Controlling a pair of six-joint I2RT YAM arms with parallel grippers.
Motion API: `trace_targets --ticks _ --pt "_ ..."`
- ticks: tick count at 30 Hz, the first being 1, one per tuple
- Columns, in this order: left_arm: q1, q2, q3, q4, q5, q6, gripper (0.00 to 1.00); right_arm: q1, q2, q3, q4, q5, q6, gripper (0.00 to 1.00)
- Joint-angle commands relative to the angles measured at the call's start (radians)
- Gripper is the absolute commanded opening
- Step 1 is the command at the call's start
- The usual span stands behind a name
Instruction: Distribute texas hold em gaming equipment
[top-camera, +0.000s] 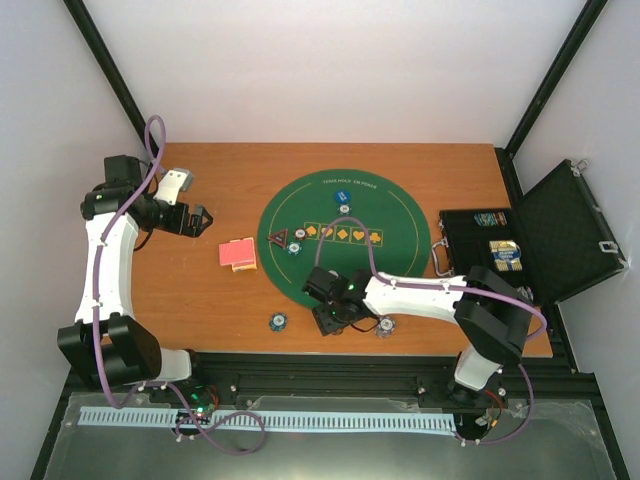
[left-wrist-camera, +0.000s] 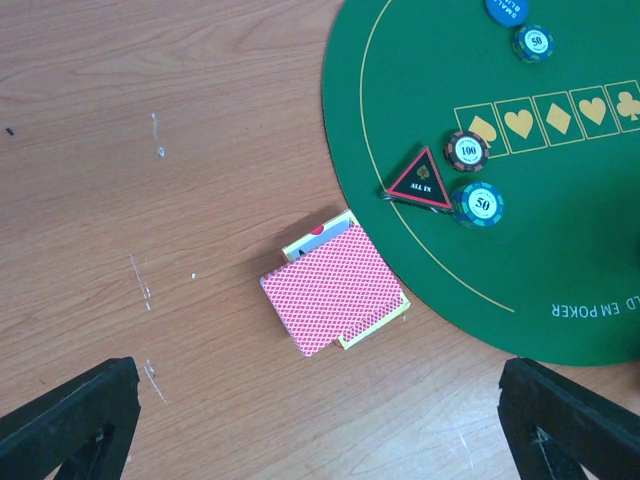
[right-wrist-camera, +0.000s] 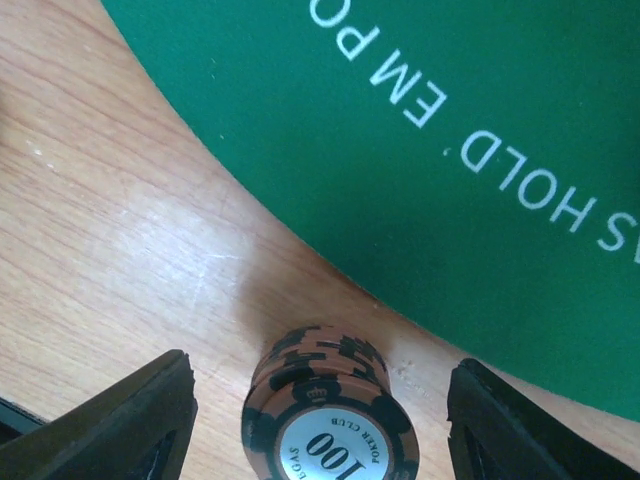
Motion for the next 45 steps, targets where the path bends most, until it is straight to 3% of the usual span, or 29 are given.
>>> trace_targets --ticks 1,25,33,38,45 --pt "0.007 -0.016 0.049 -0.01 0.005 0.007 1.0 0.012 0.016 -0.029 0.026 0.002 0.012 0.68" --pt "0.007 -0.019 0.036 -0.01 0.007 0.012 1.0 0.012 -0.009 0.003 -0.015 0.022 -0.008 0.29" --pt "0.007 -0.02 0.036 -0.01 0.006 0.013 1.0 0.005 -0.053 0.139 -0.137 0.067 -0.048 0.27" --pt "0.008 -0.02 0.037 -0.011 0.008 0.012 1.0 -0.084 -0.058 0.252 -0.204 0.091 -0.124 0.28" --pt "0.007 -0.017 0.038 -0.012 0.012 0.007 1.0 -0.332 0.055 0.438 -0.215 0.073 -0.276 0.27"
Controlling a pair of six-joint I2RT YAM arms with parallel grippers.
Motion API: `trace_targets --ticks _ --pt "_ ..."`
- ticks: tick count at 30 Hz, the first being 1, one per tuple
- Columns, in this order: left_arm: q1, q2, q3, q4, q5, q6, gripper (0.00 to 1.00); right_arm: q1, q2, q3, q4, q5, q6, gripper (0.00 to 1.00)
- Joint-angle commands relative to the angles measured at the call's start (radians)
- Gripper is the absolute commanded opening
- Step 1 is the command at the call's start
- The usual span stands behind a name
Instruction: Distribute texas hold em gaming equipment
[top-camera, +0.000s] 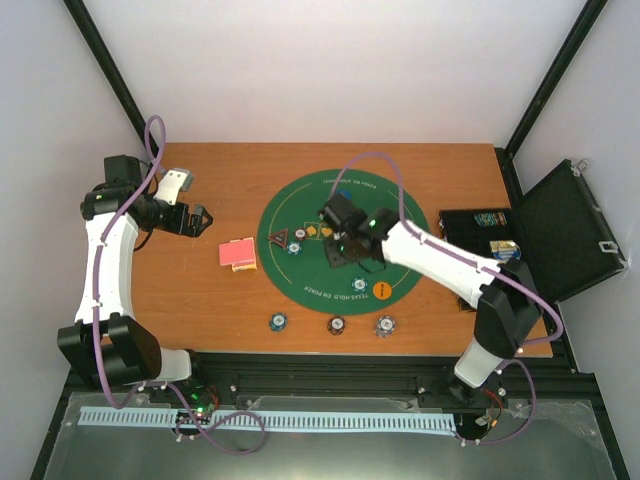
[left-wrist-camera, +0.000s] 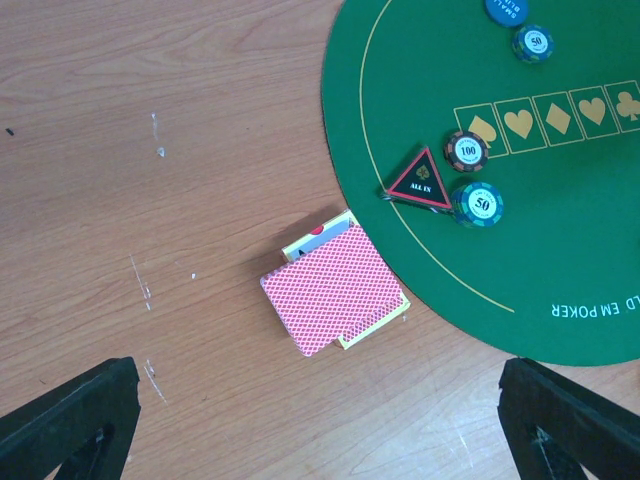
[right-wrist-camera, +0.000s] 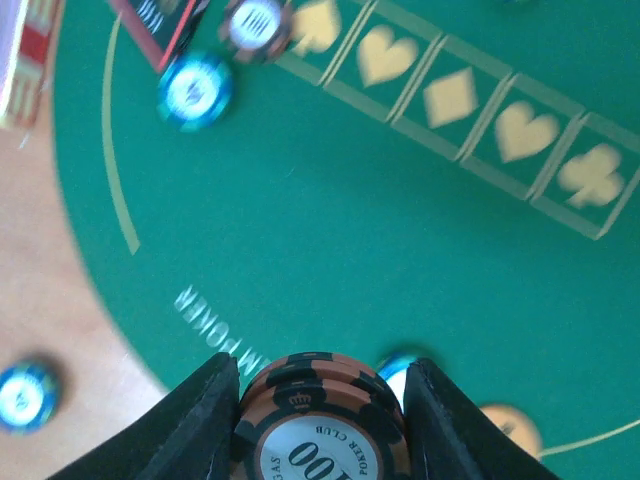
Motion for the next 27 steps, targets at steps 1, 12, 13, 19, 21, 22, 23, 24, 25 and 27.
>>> trace_targets --ticks 1,12,13,19,21,22,23,24,25,27 --pt "0.008 -0.017 0.04 -0.011 0.012 0.006 1.0 -0.145 0.107 0.136 -0.029 0.017 -0.127 0.26" --pt "0.007 0.0 0.033 0.001 0.013 0.009 1.0 -0.419 0.534 0.599 -0.094 -0.045 -0.239 0.26" --pt "0.007 0.001 0.029 0.005 0.014 0.009 1.0 -0.432 0.573 0.64 -0.104 -0.05 -0.24 0.26" --pt "0.007 0.014 0.009 0.018 0.016 0.009 1.0 -0.475 0.757 0.805 -0.138 -0.083 -0.244 0.27" --pt "0.008 0.015 0.009 0.02 0.012 0.012 1.0 -0.481 0.808 0.831 -0.14 -0.092 -0.245 0.27" --pt "0.007 0.015 0.007 0.021 0.012 0.012 1.0 -0.483 0.827 0.859 -0.142 -0.099 -0.244 0.27" --pt "0.008 0.015 0.008 0.021 0.013 0.014 1.0 -0.486 0.842 0.876 -0.143 -0.103 -0.243 0.27" --pt "0.008 0.015 0.009 0.021 0.012 0.015 1.0 -0.488 0.856 0.89 -0.142 -0.106 -0.241 0.27" --pt "0.007 0.015 0.009 0.021 0.011 0.014 1.0 -0.489 0.869 0.899 -0.143 -0.11 -0.239 0.27" --pt "0.008 0.015 0.008 0.021 0.008 0.018 1.0 -0.496 0.89 0.914 -0.139 -0.117 -0.233 0.28"
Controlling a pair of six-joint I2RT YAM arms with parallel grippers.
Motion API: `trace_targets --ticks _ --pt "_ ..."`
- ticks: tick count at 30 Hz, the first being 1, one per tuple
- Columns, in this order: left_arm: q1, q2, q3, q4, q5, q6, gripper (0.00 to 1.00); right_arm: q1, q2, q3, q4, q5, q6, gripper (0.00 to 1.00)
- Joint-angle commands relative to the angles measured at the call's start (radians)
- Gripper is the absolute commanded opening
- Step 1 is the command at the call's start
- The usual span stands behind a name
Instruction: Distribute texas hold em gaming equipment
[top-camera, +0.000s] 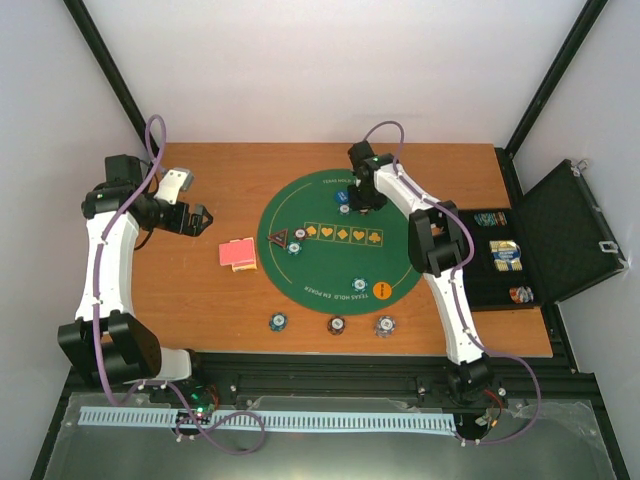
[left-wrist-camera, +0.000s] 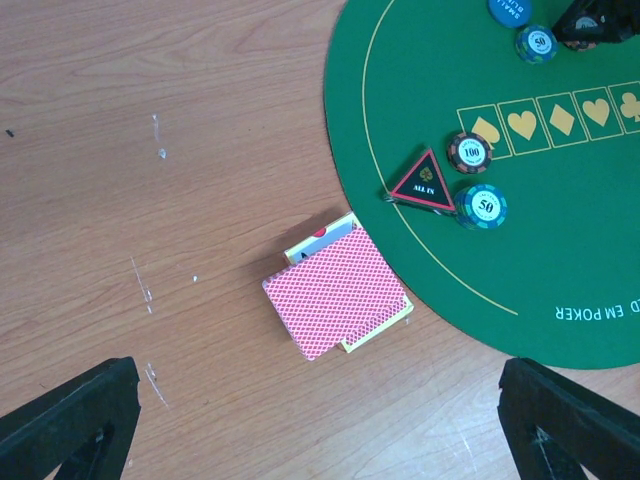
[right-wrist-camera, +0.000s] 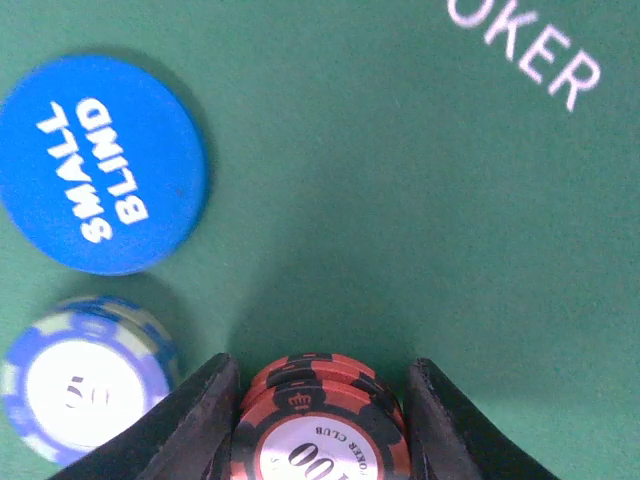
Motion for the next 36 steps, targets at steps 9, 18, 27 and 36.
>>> trace_targets --ticks 9,18,27,36 --pt "0.009 0.008 -0.005 0.02 0.007 0.024 1.0 -0.02 0.074 0.128 -0.02 -0.046 0.012 0.28" --pt "0.009 0.008 -0.01 0.026 0.003 0.026 1.0 -0.02 0.095 0.147 -0.035 -0.055 0.015 0.39" --pt "0.007 -0.004 0.009 0.011 0.008 0.014 1.0 -0.019 -0.005 0.162 -0.063 -0.037 0.023 0.65" --pt "0.007 -0.026 0.031 -0.016 -0.008 0.015 1.0 0.042 -0.339 -0.118 -0.016 0.041 0.033 0.71"
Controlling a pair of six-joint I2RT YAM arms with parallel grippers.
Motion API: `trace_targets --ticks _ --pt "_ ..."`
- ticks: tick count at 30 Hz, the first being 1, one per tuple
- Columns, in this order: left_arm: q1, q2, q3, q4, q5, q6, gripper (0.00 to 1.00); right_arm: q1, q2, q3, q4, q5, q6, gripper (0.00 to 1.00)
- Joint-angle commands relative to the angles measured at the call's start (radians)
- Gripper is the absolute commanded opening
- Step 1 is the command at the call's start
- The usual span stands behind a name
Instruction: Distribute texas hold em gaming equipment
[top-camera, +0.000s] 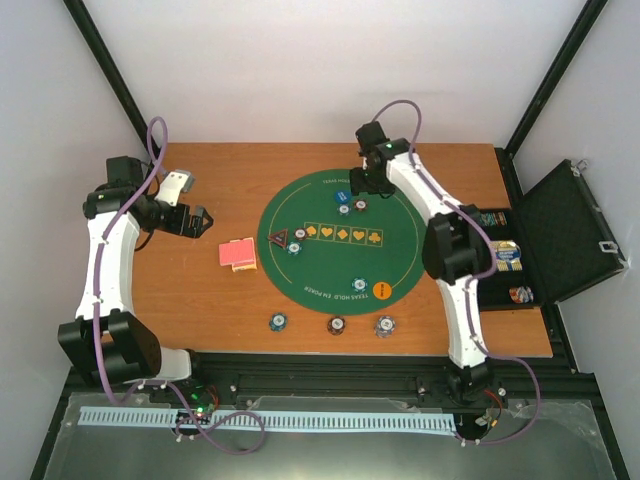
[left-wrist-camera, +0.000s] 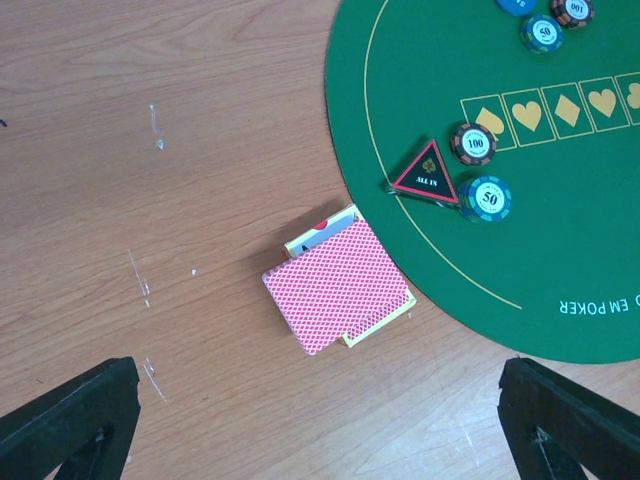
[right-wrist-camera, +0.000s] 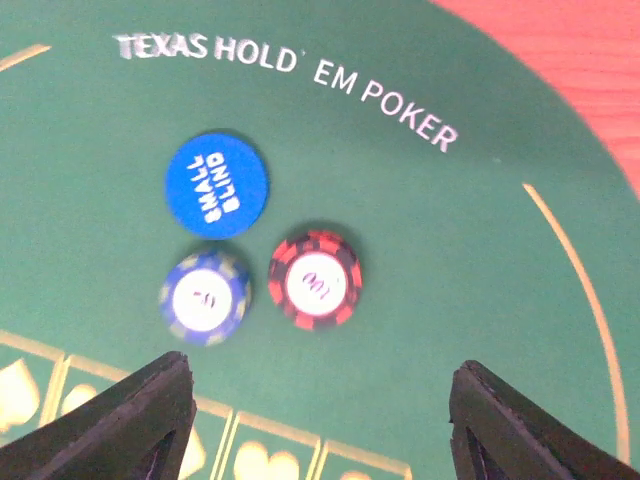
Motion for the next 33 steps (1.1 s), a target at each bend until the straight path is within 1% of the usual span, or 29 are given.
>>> trace_targets --ticks 1,3,4,7,10,13,16,19,27,30,33 --pt "0.007 -0.034 0.048 -0.023 -0.001 0.007 1.0 0.067 -0.279 -0.219 0.055 0.061 0.017 0.71" --pt "0.007 -0.042 0.052 -0.032 0.001 0.007 1.0 0.125 -0.402 -0.386 0.113 0.082 0.037 0.72" --pt "0.008 -0.045 0.05 -0.034 0.004 0.008 1.0 0.16 -0.463 -0.502 0.139 0.099 0.051 0.74" --pt "0.007 -0.047 0.038 -0.034 0.0 0.008 1.0 0.296 -0.604 -0.726 0.19 0.143 0.114 0.76" --pt "0.009 -0.05 0.024 -0.035 0.004 0.008 1.0 0.452 -0.702 -0.91 0.223 0.156 0.204 0.81" --pt "0.009 -0.058 0.015 -0.03 0.005 0.008 1.0 0.578 -0.766 -1.039 0.247 0.157 0.297 0.83" --pt "0.008 -0.059 0.015 -0.033 0.004 0.01 1.0 0.669 -0.796 -1.117 0.261 0.165 0.381 0.85" --pt "0.008 -0.058 0.014 -0.037 0.007 0.013 1.0 0.713 -0.791 -1.159 0.271 0.155 0.42 0.85" --pt "0.007 -0.056 0.009 -0.045 0.007 0.026 1.0 0.737 -0.761 -1.232 0.325 0.094 0.425 0.87" --pt "0.008 -0.051 0.011 -0.048 0.003 0.03 1.0 0.74 -0.743 -1.246 0.348 0.08 0.426 0.86" --pt "0.008 -0.049 0.011 -0.045 0.007 0.03 1.0 0.742 -0.721 -1.254 0.375 0.069 0.428 0.82"
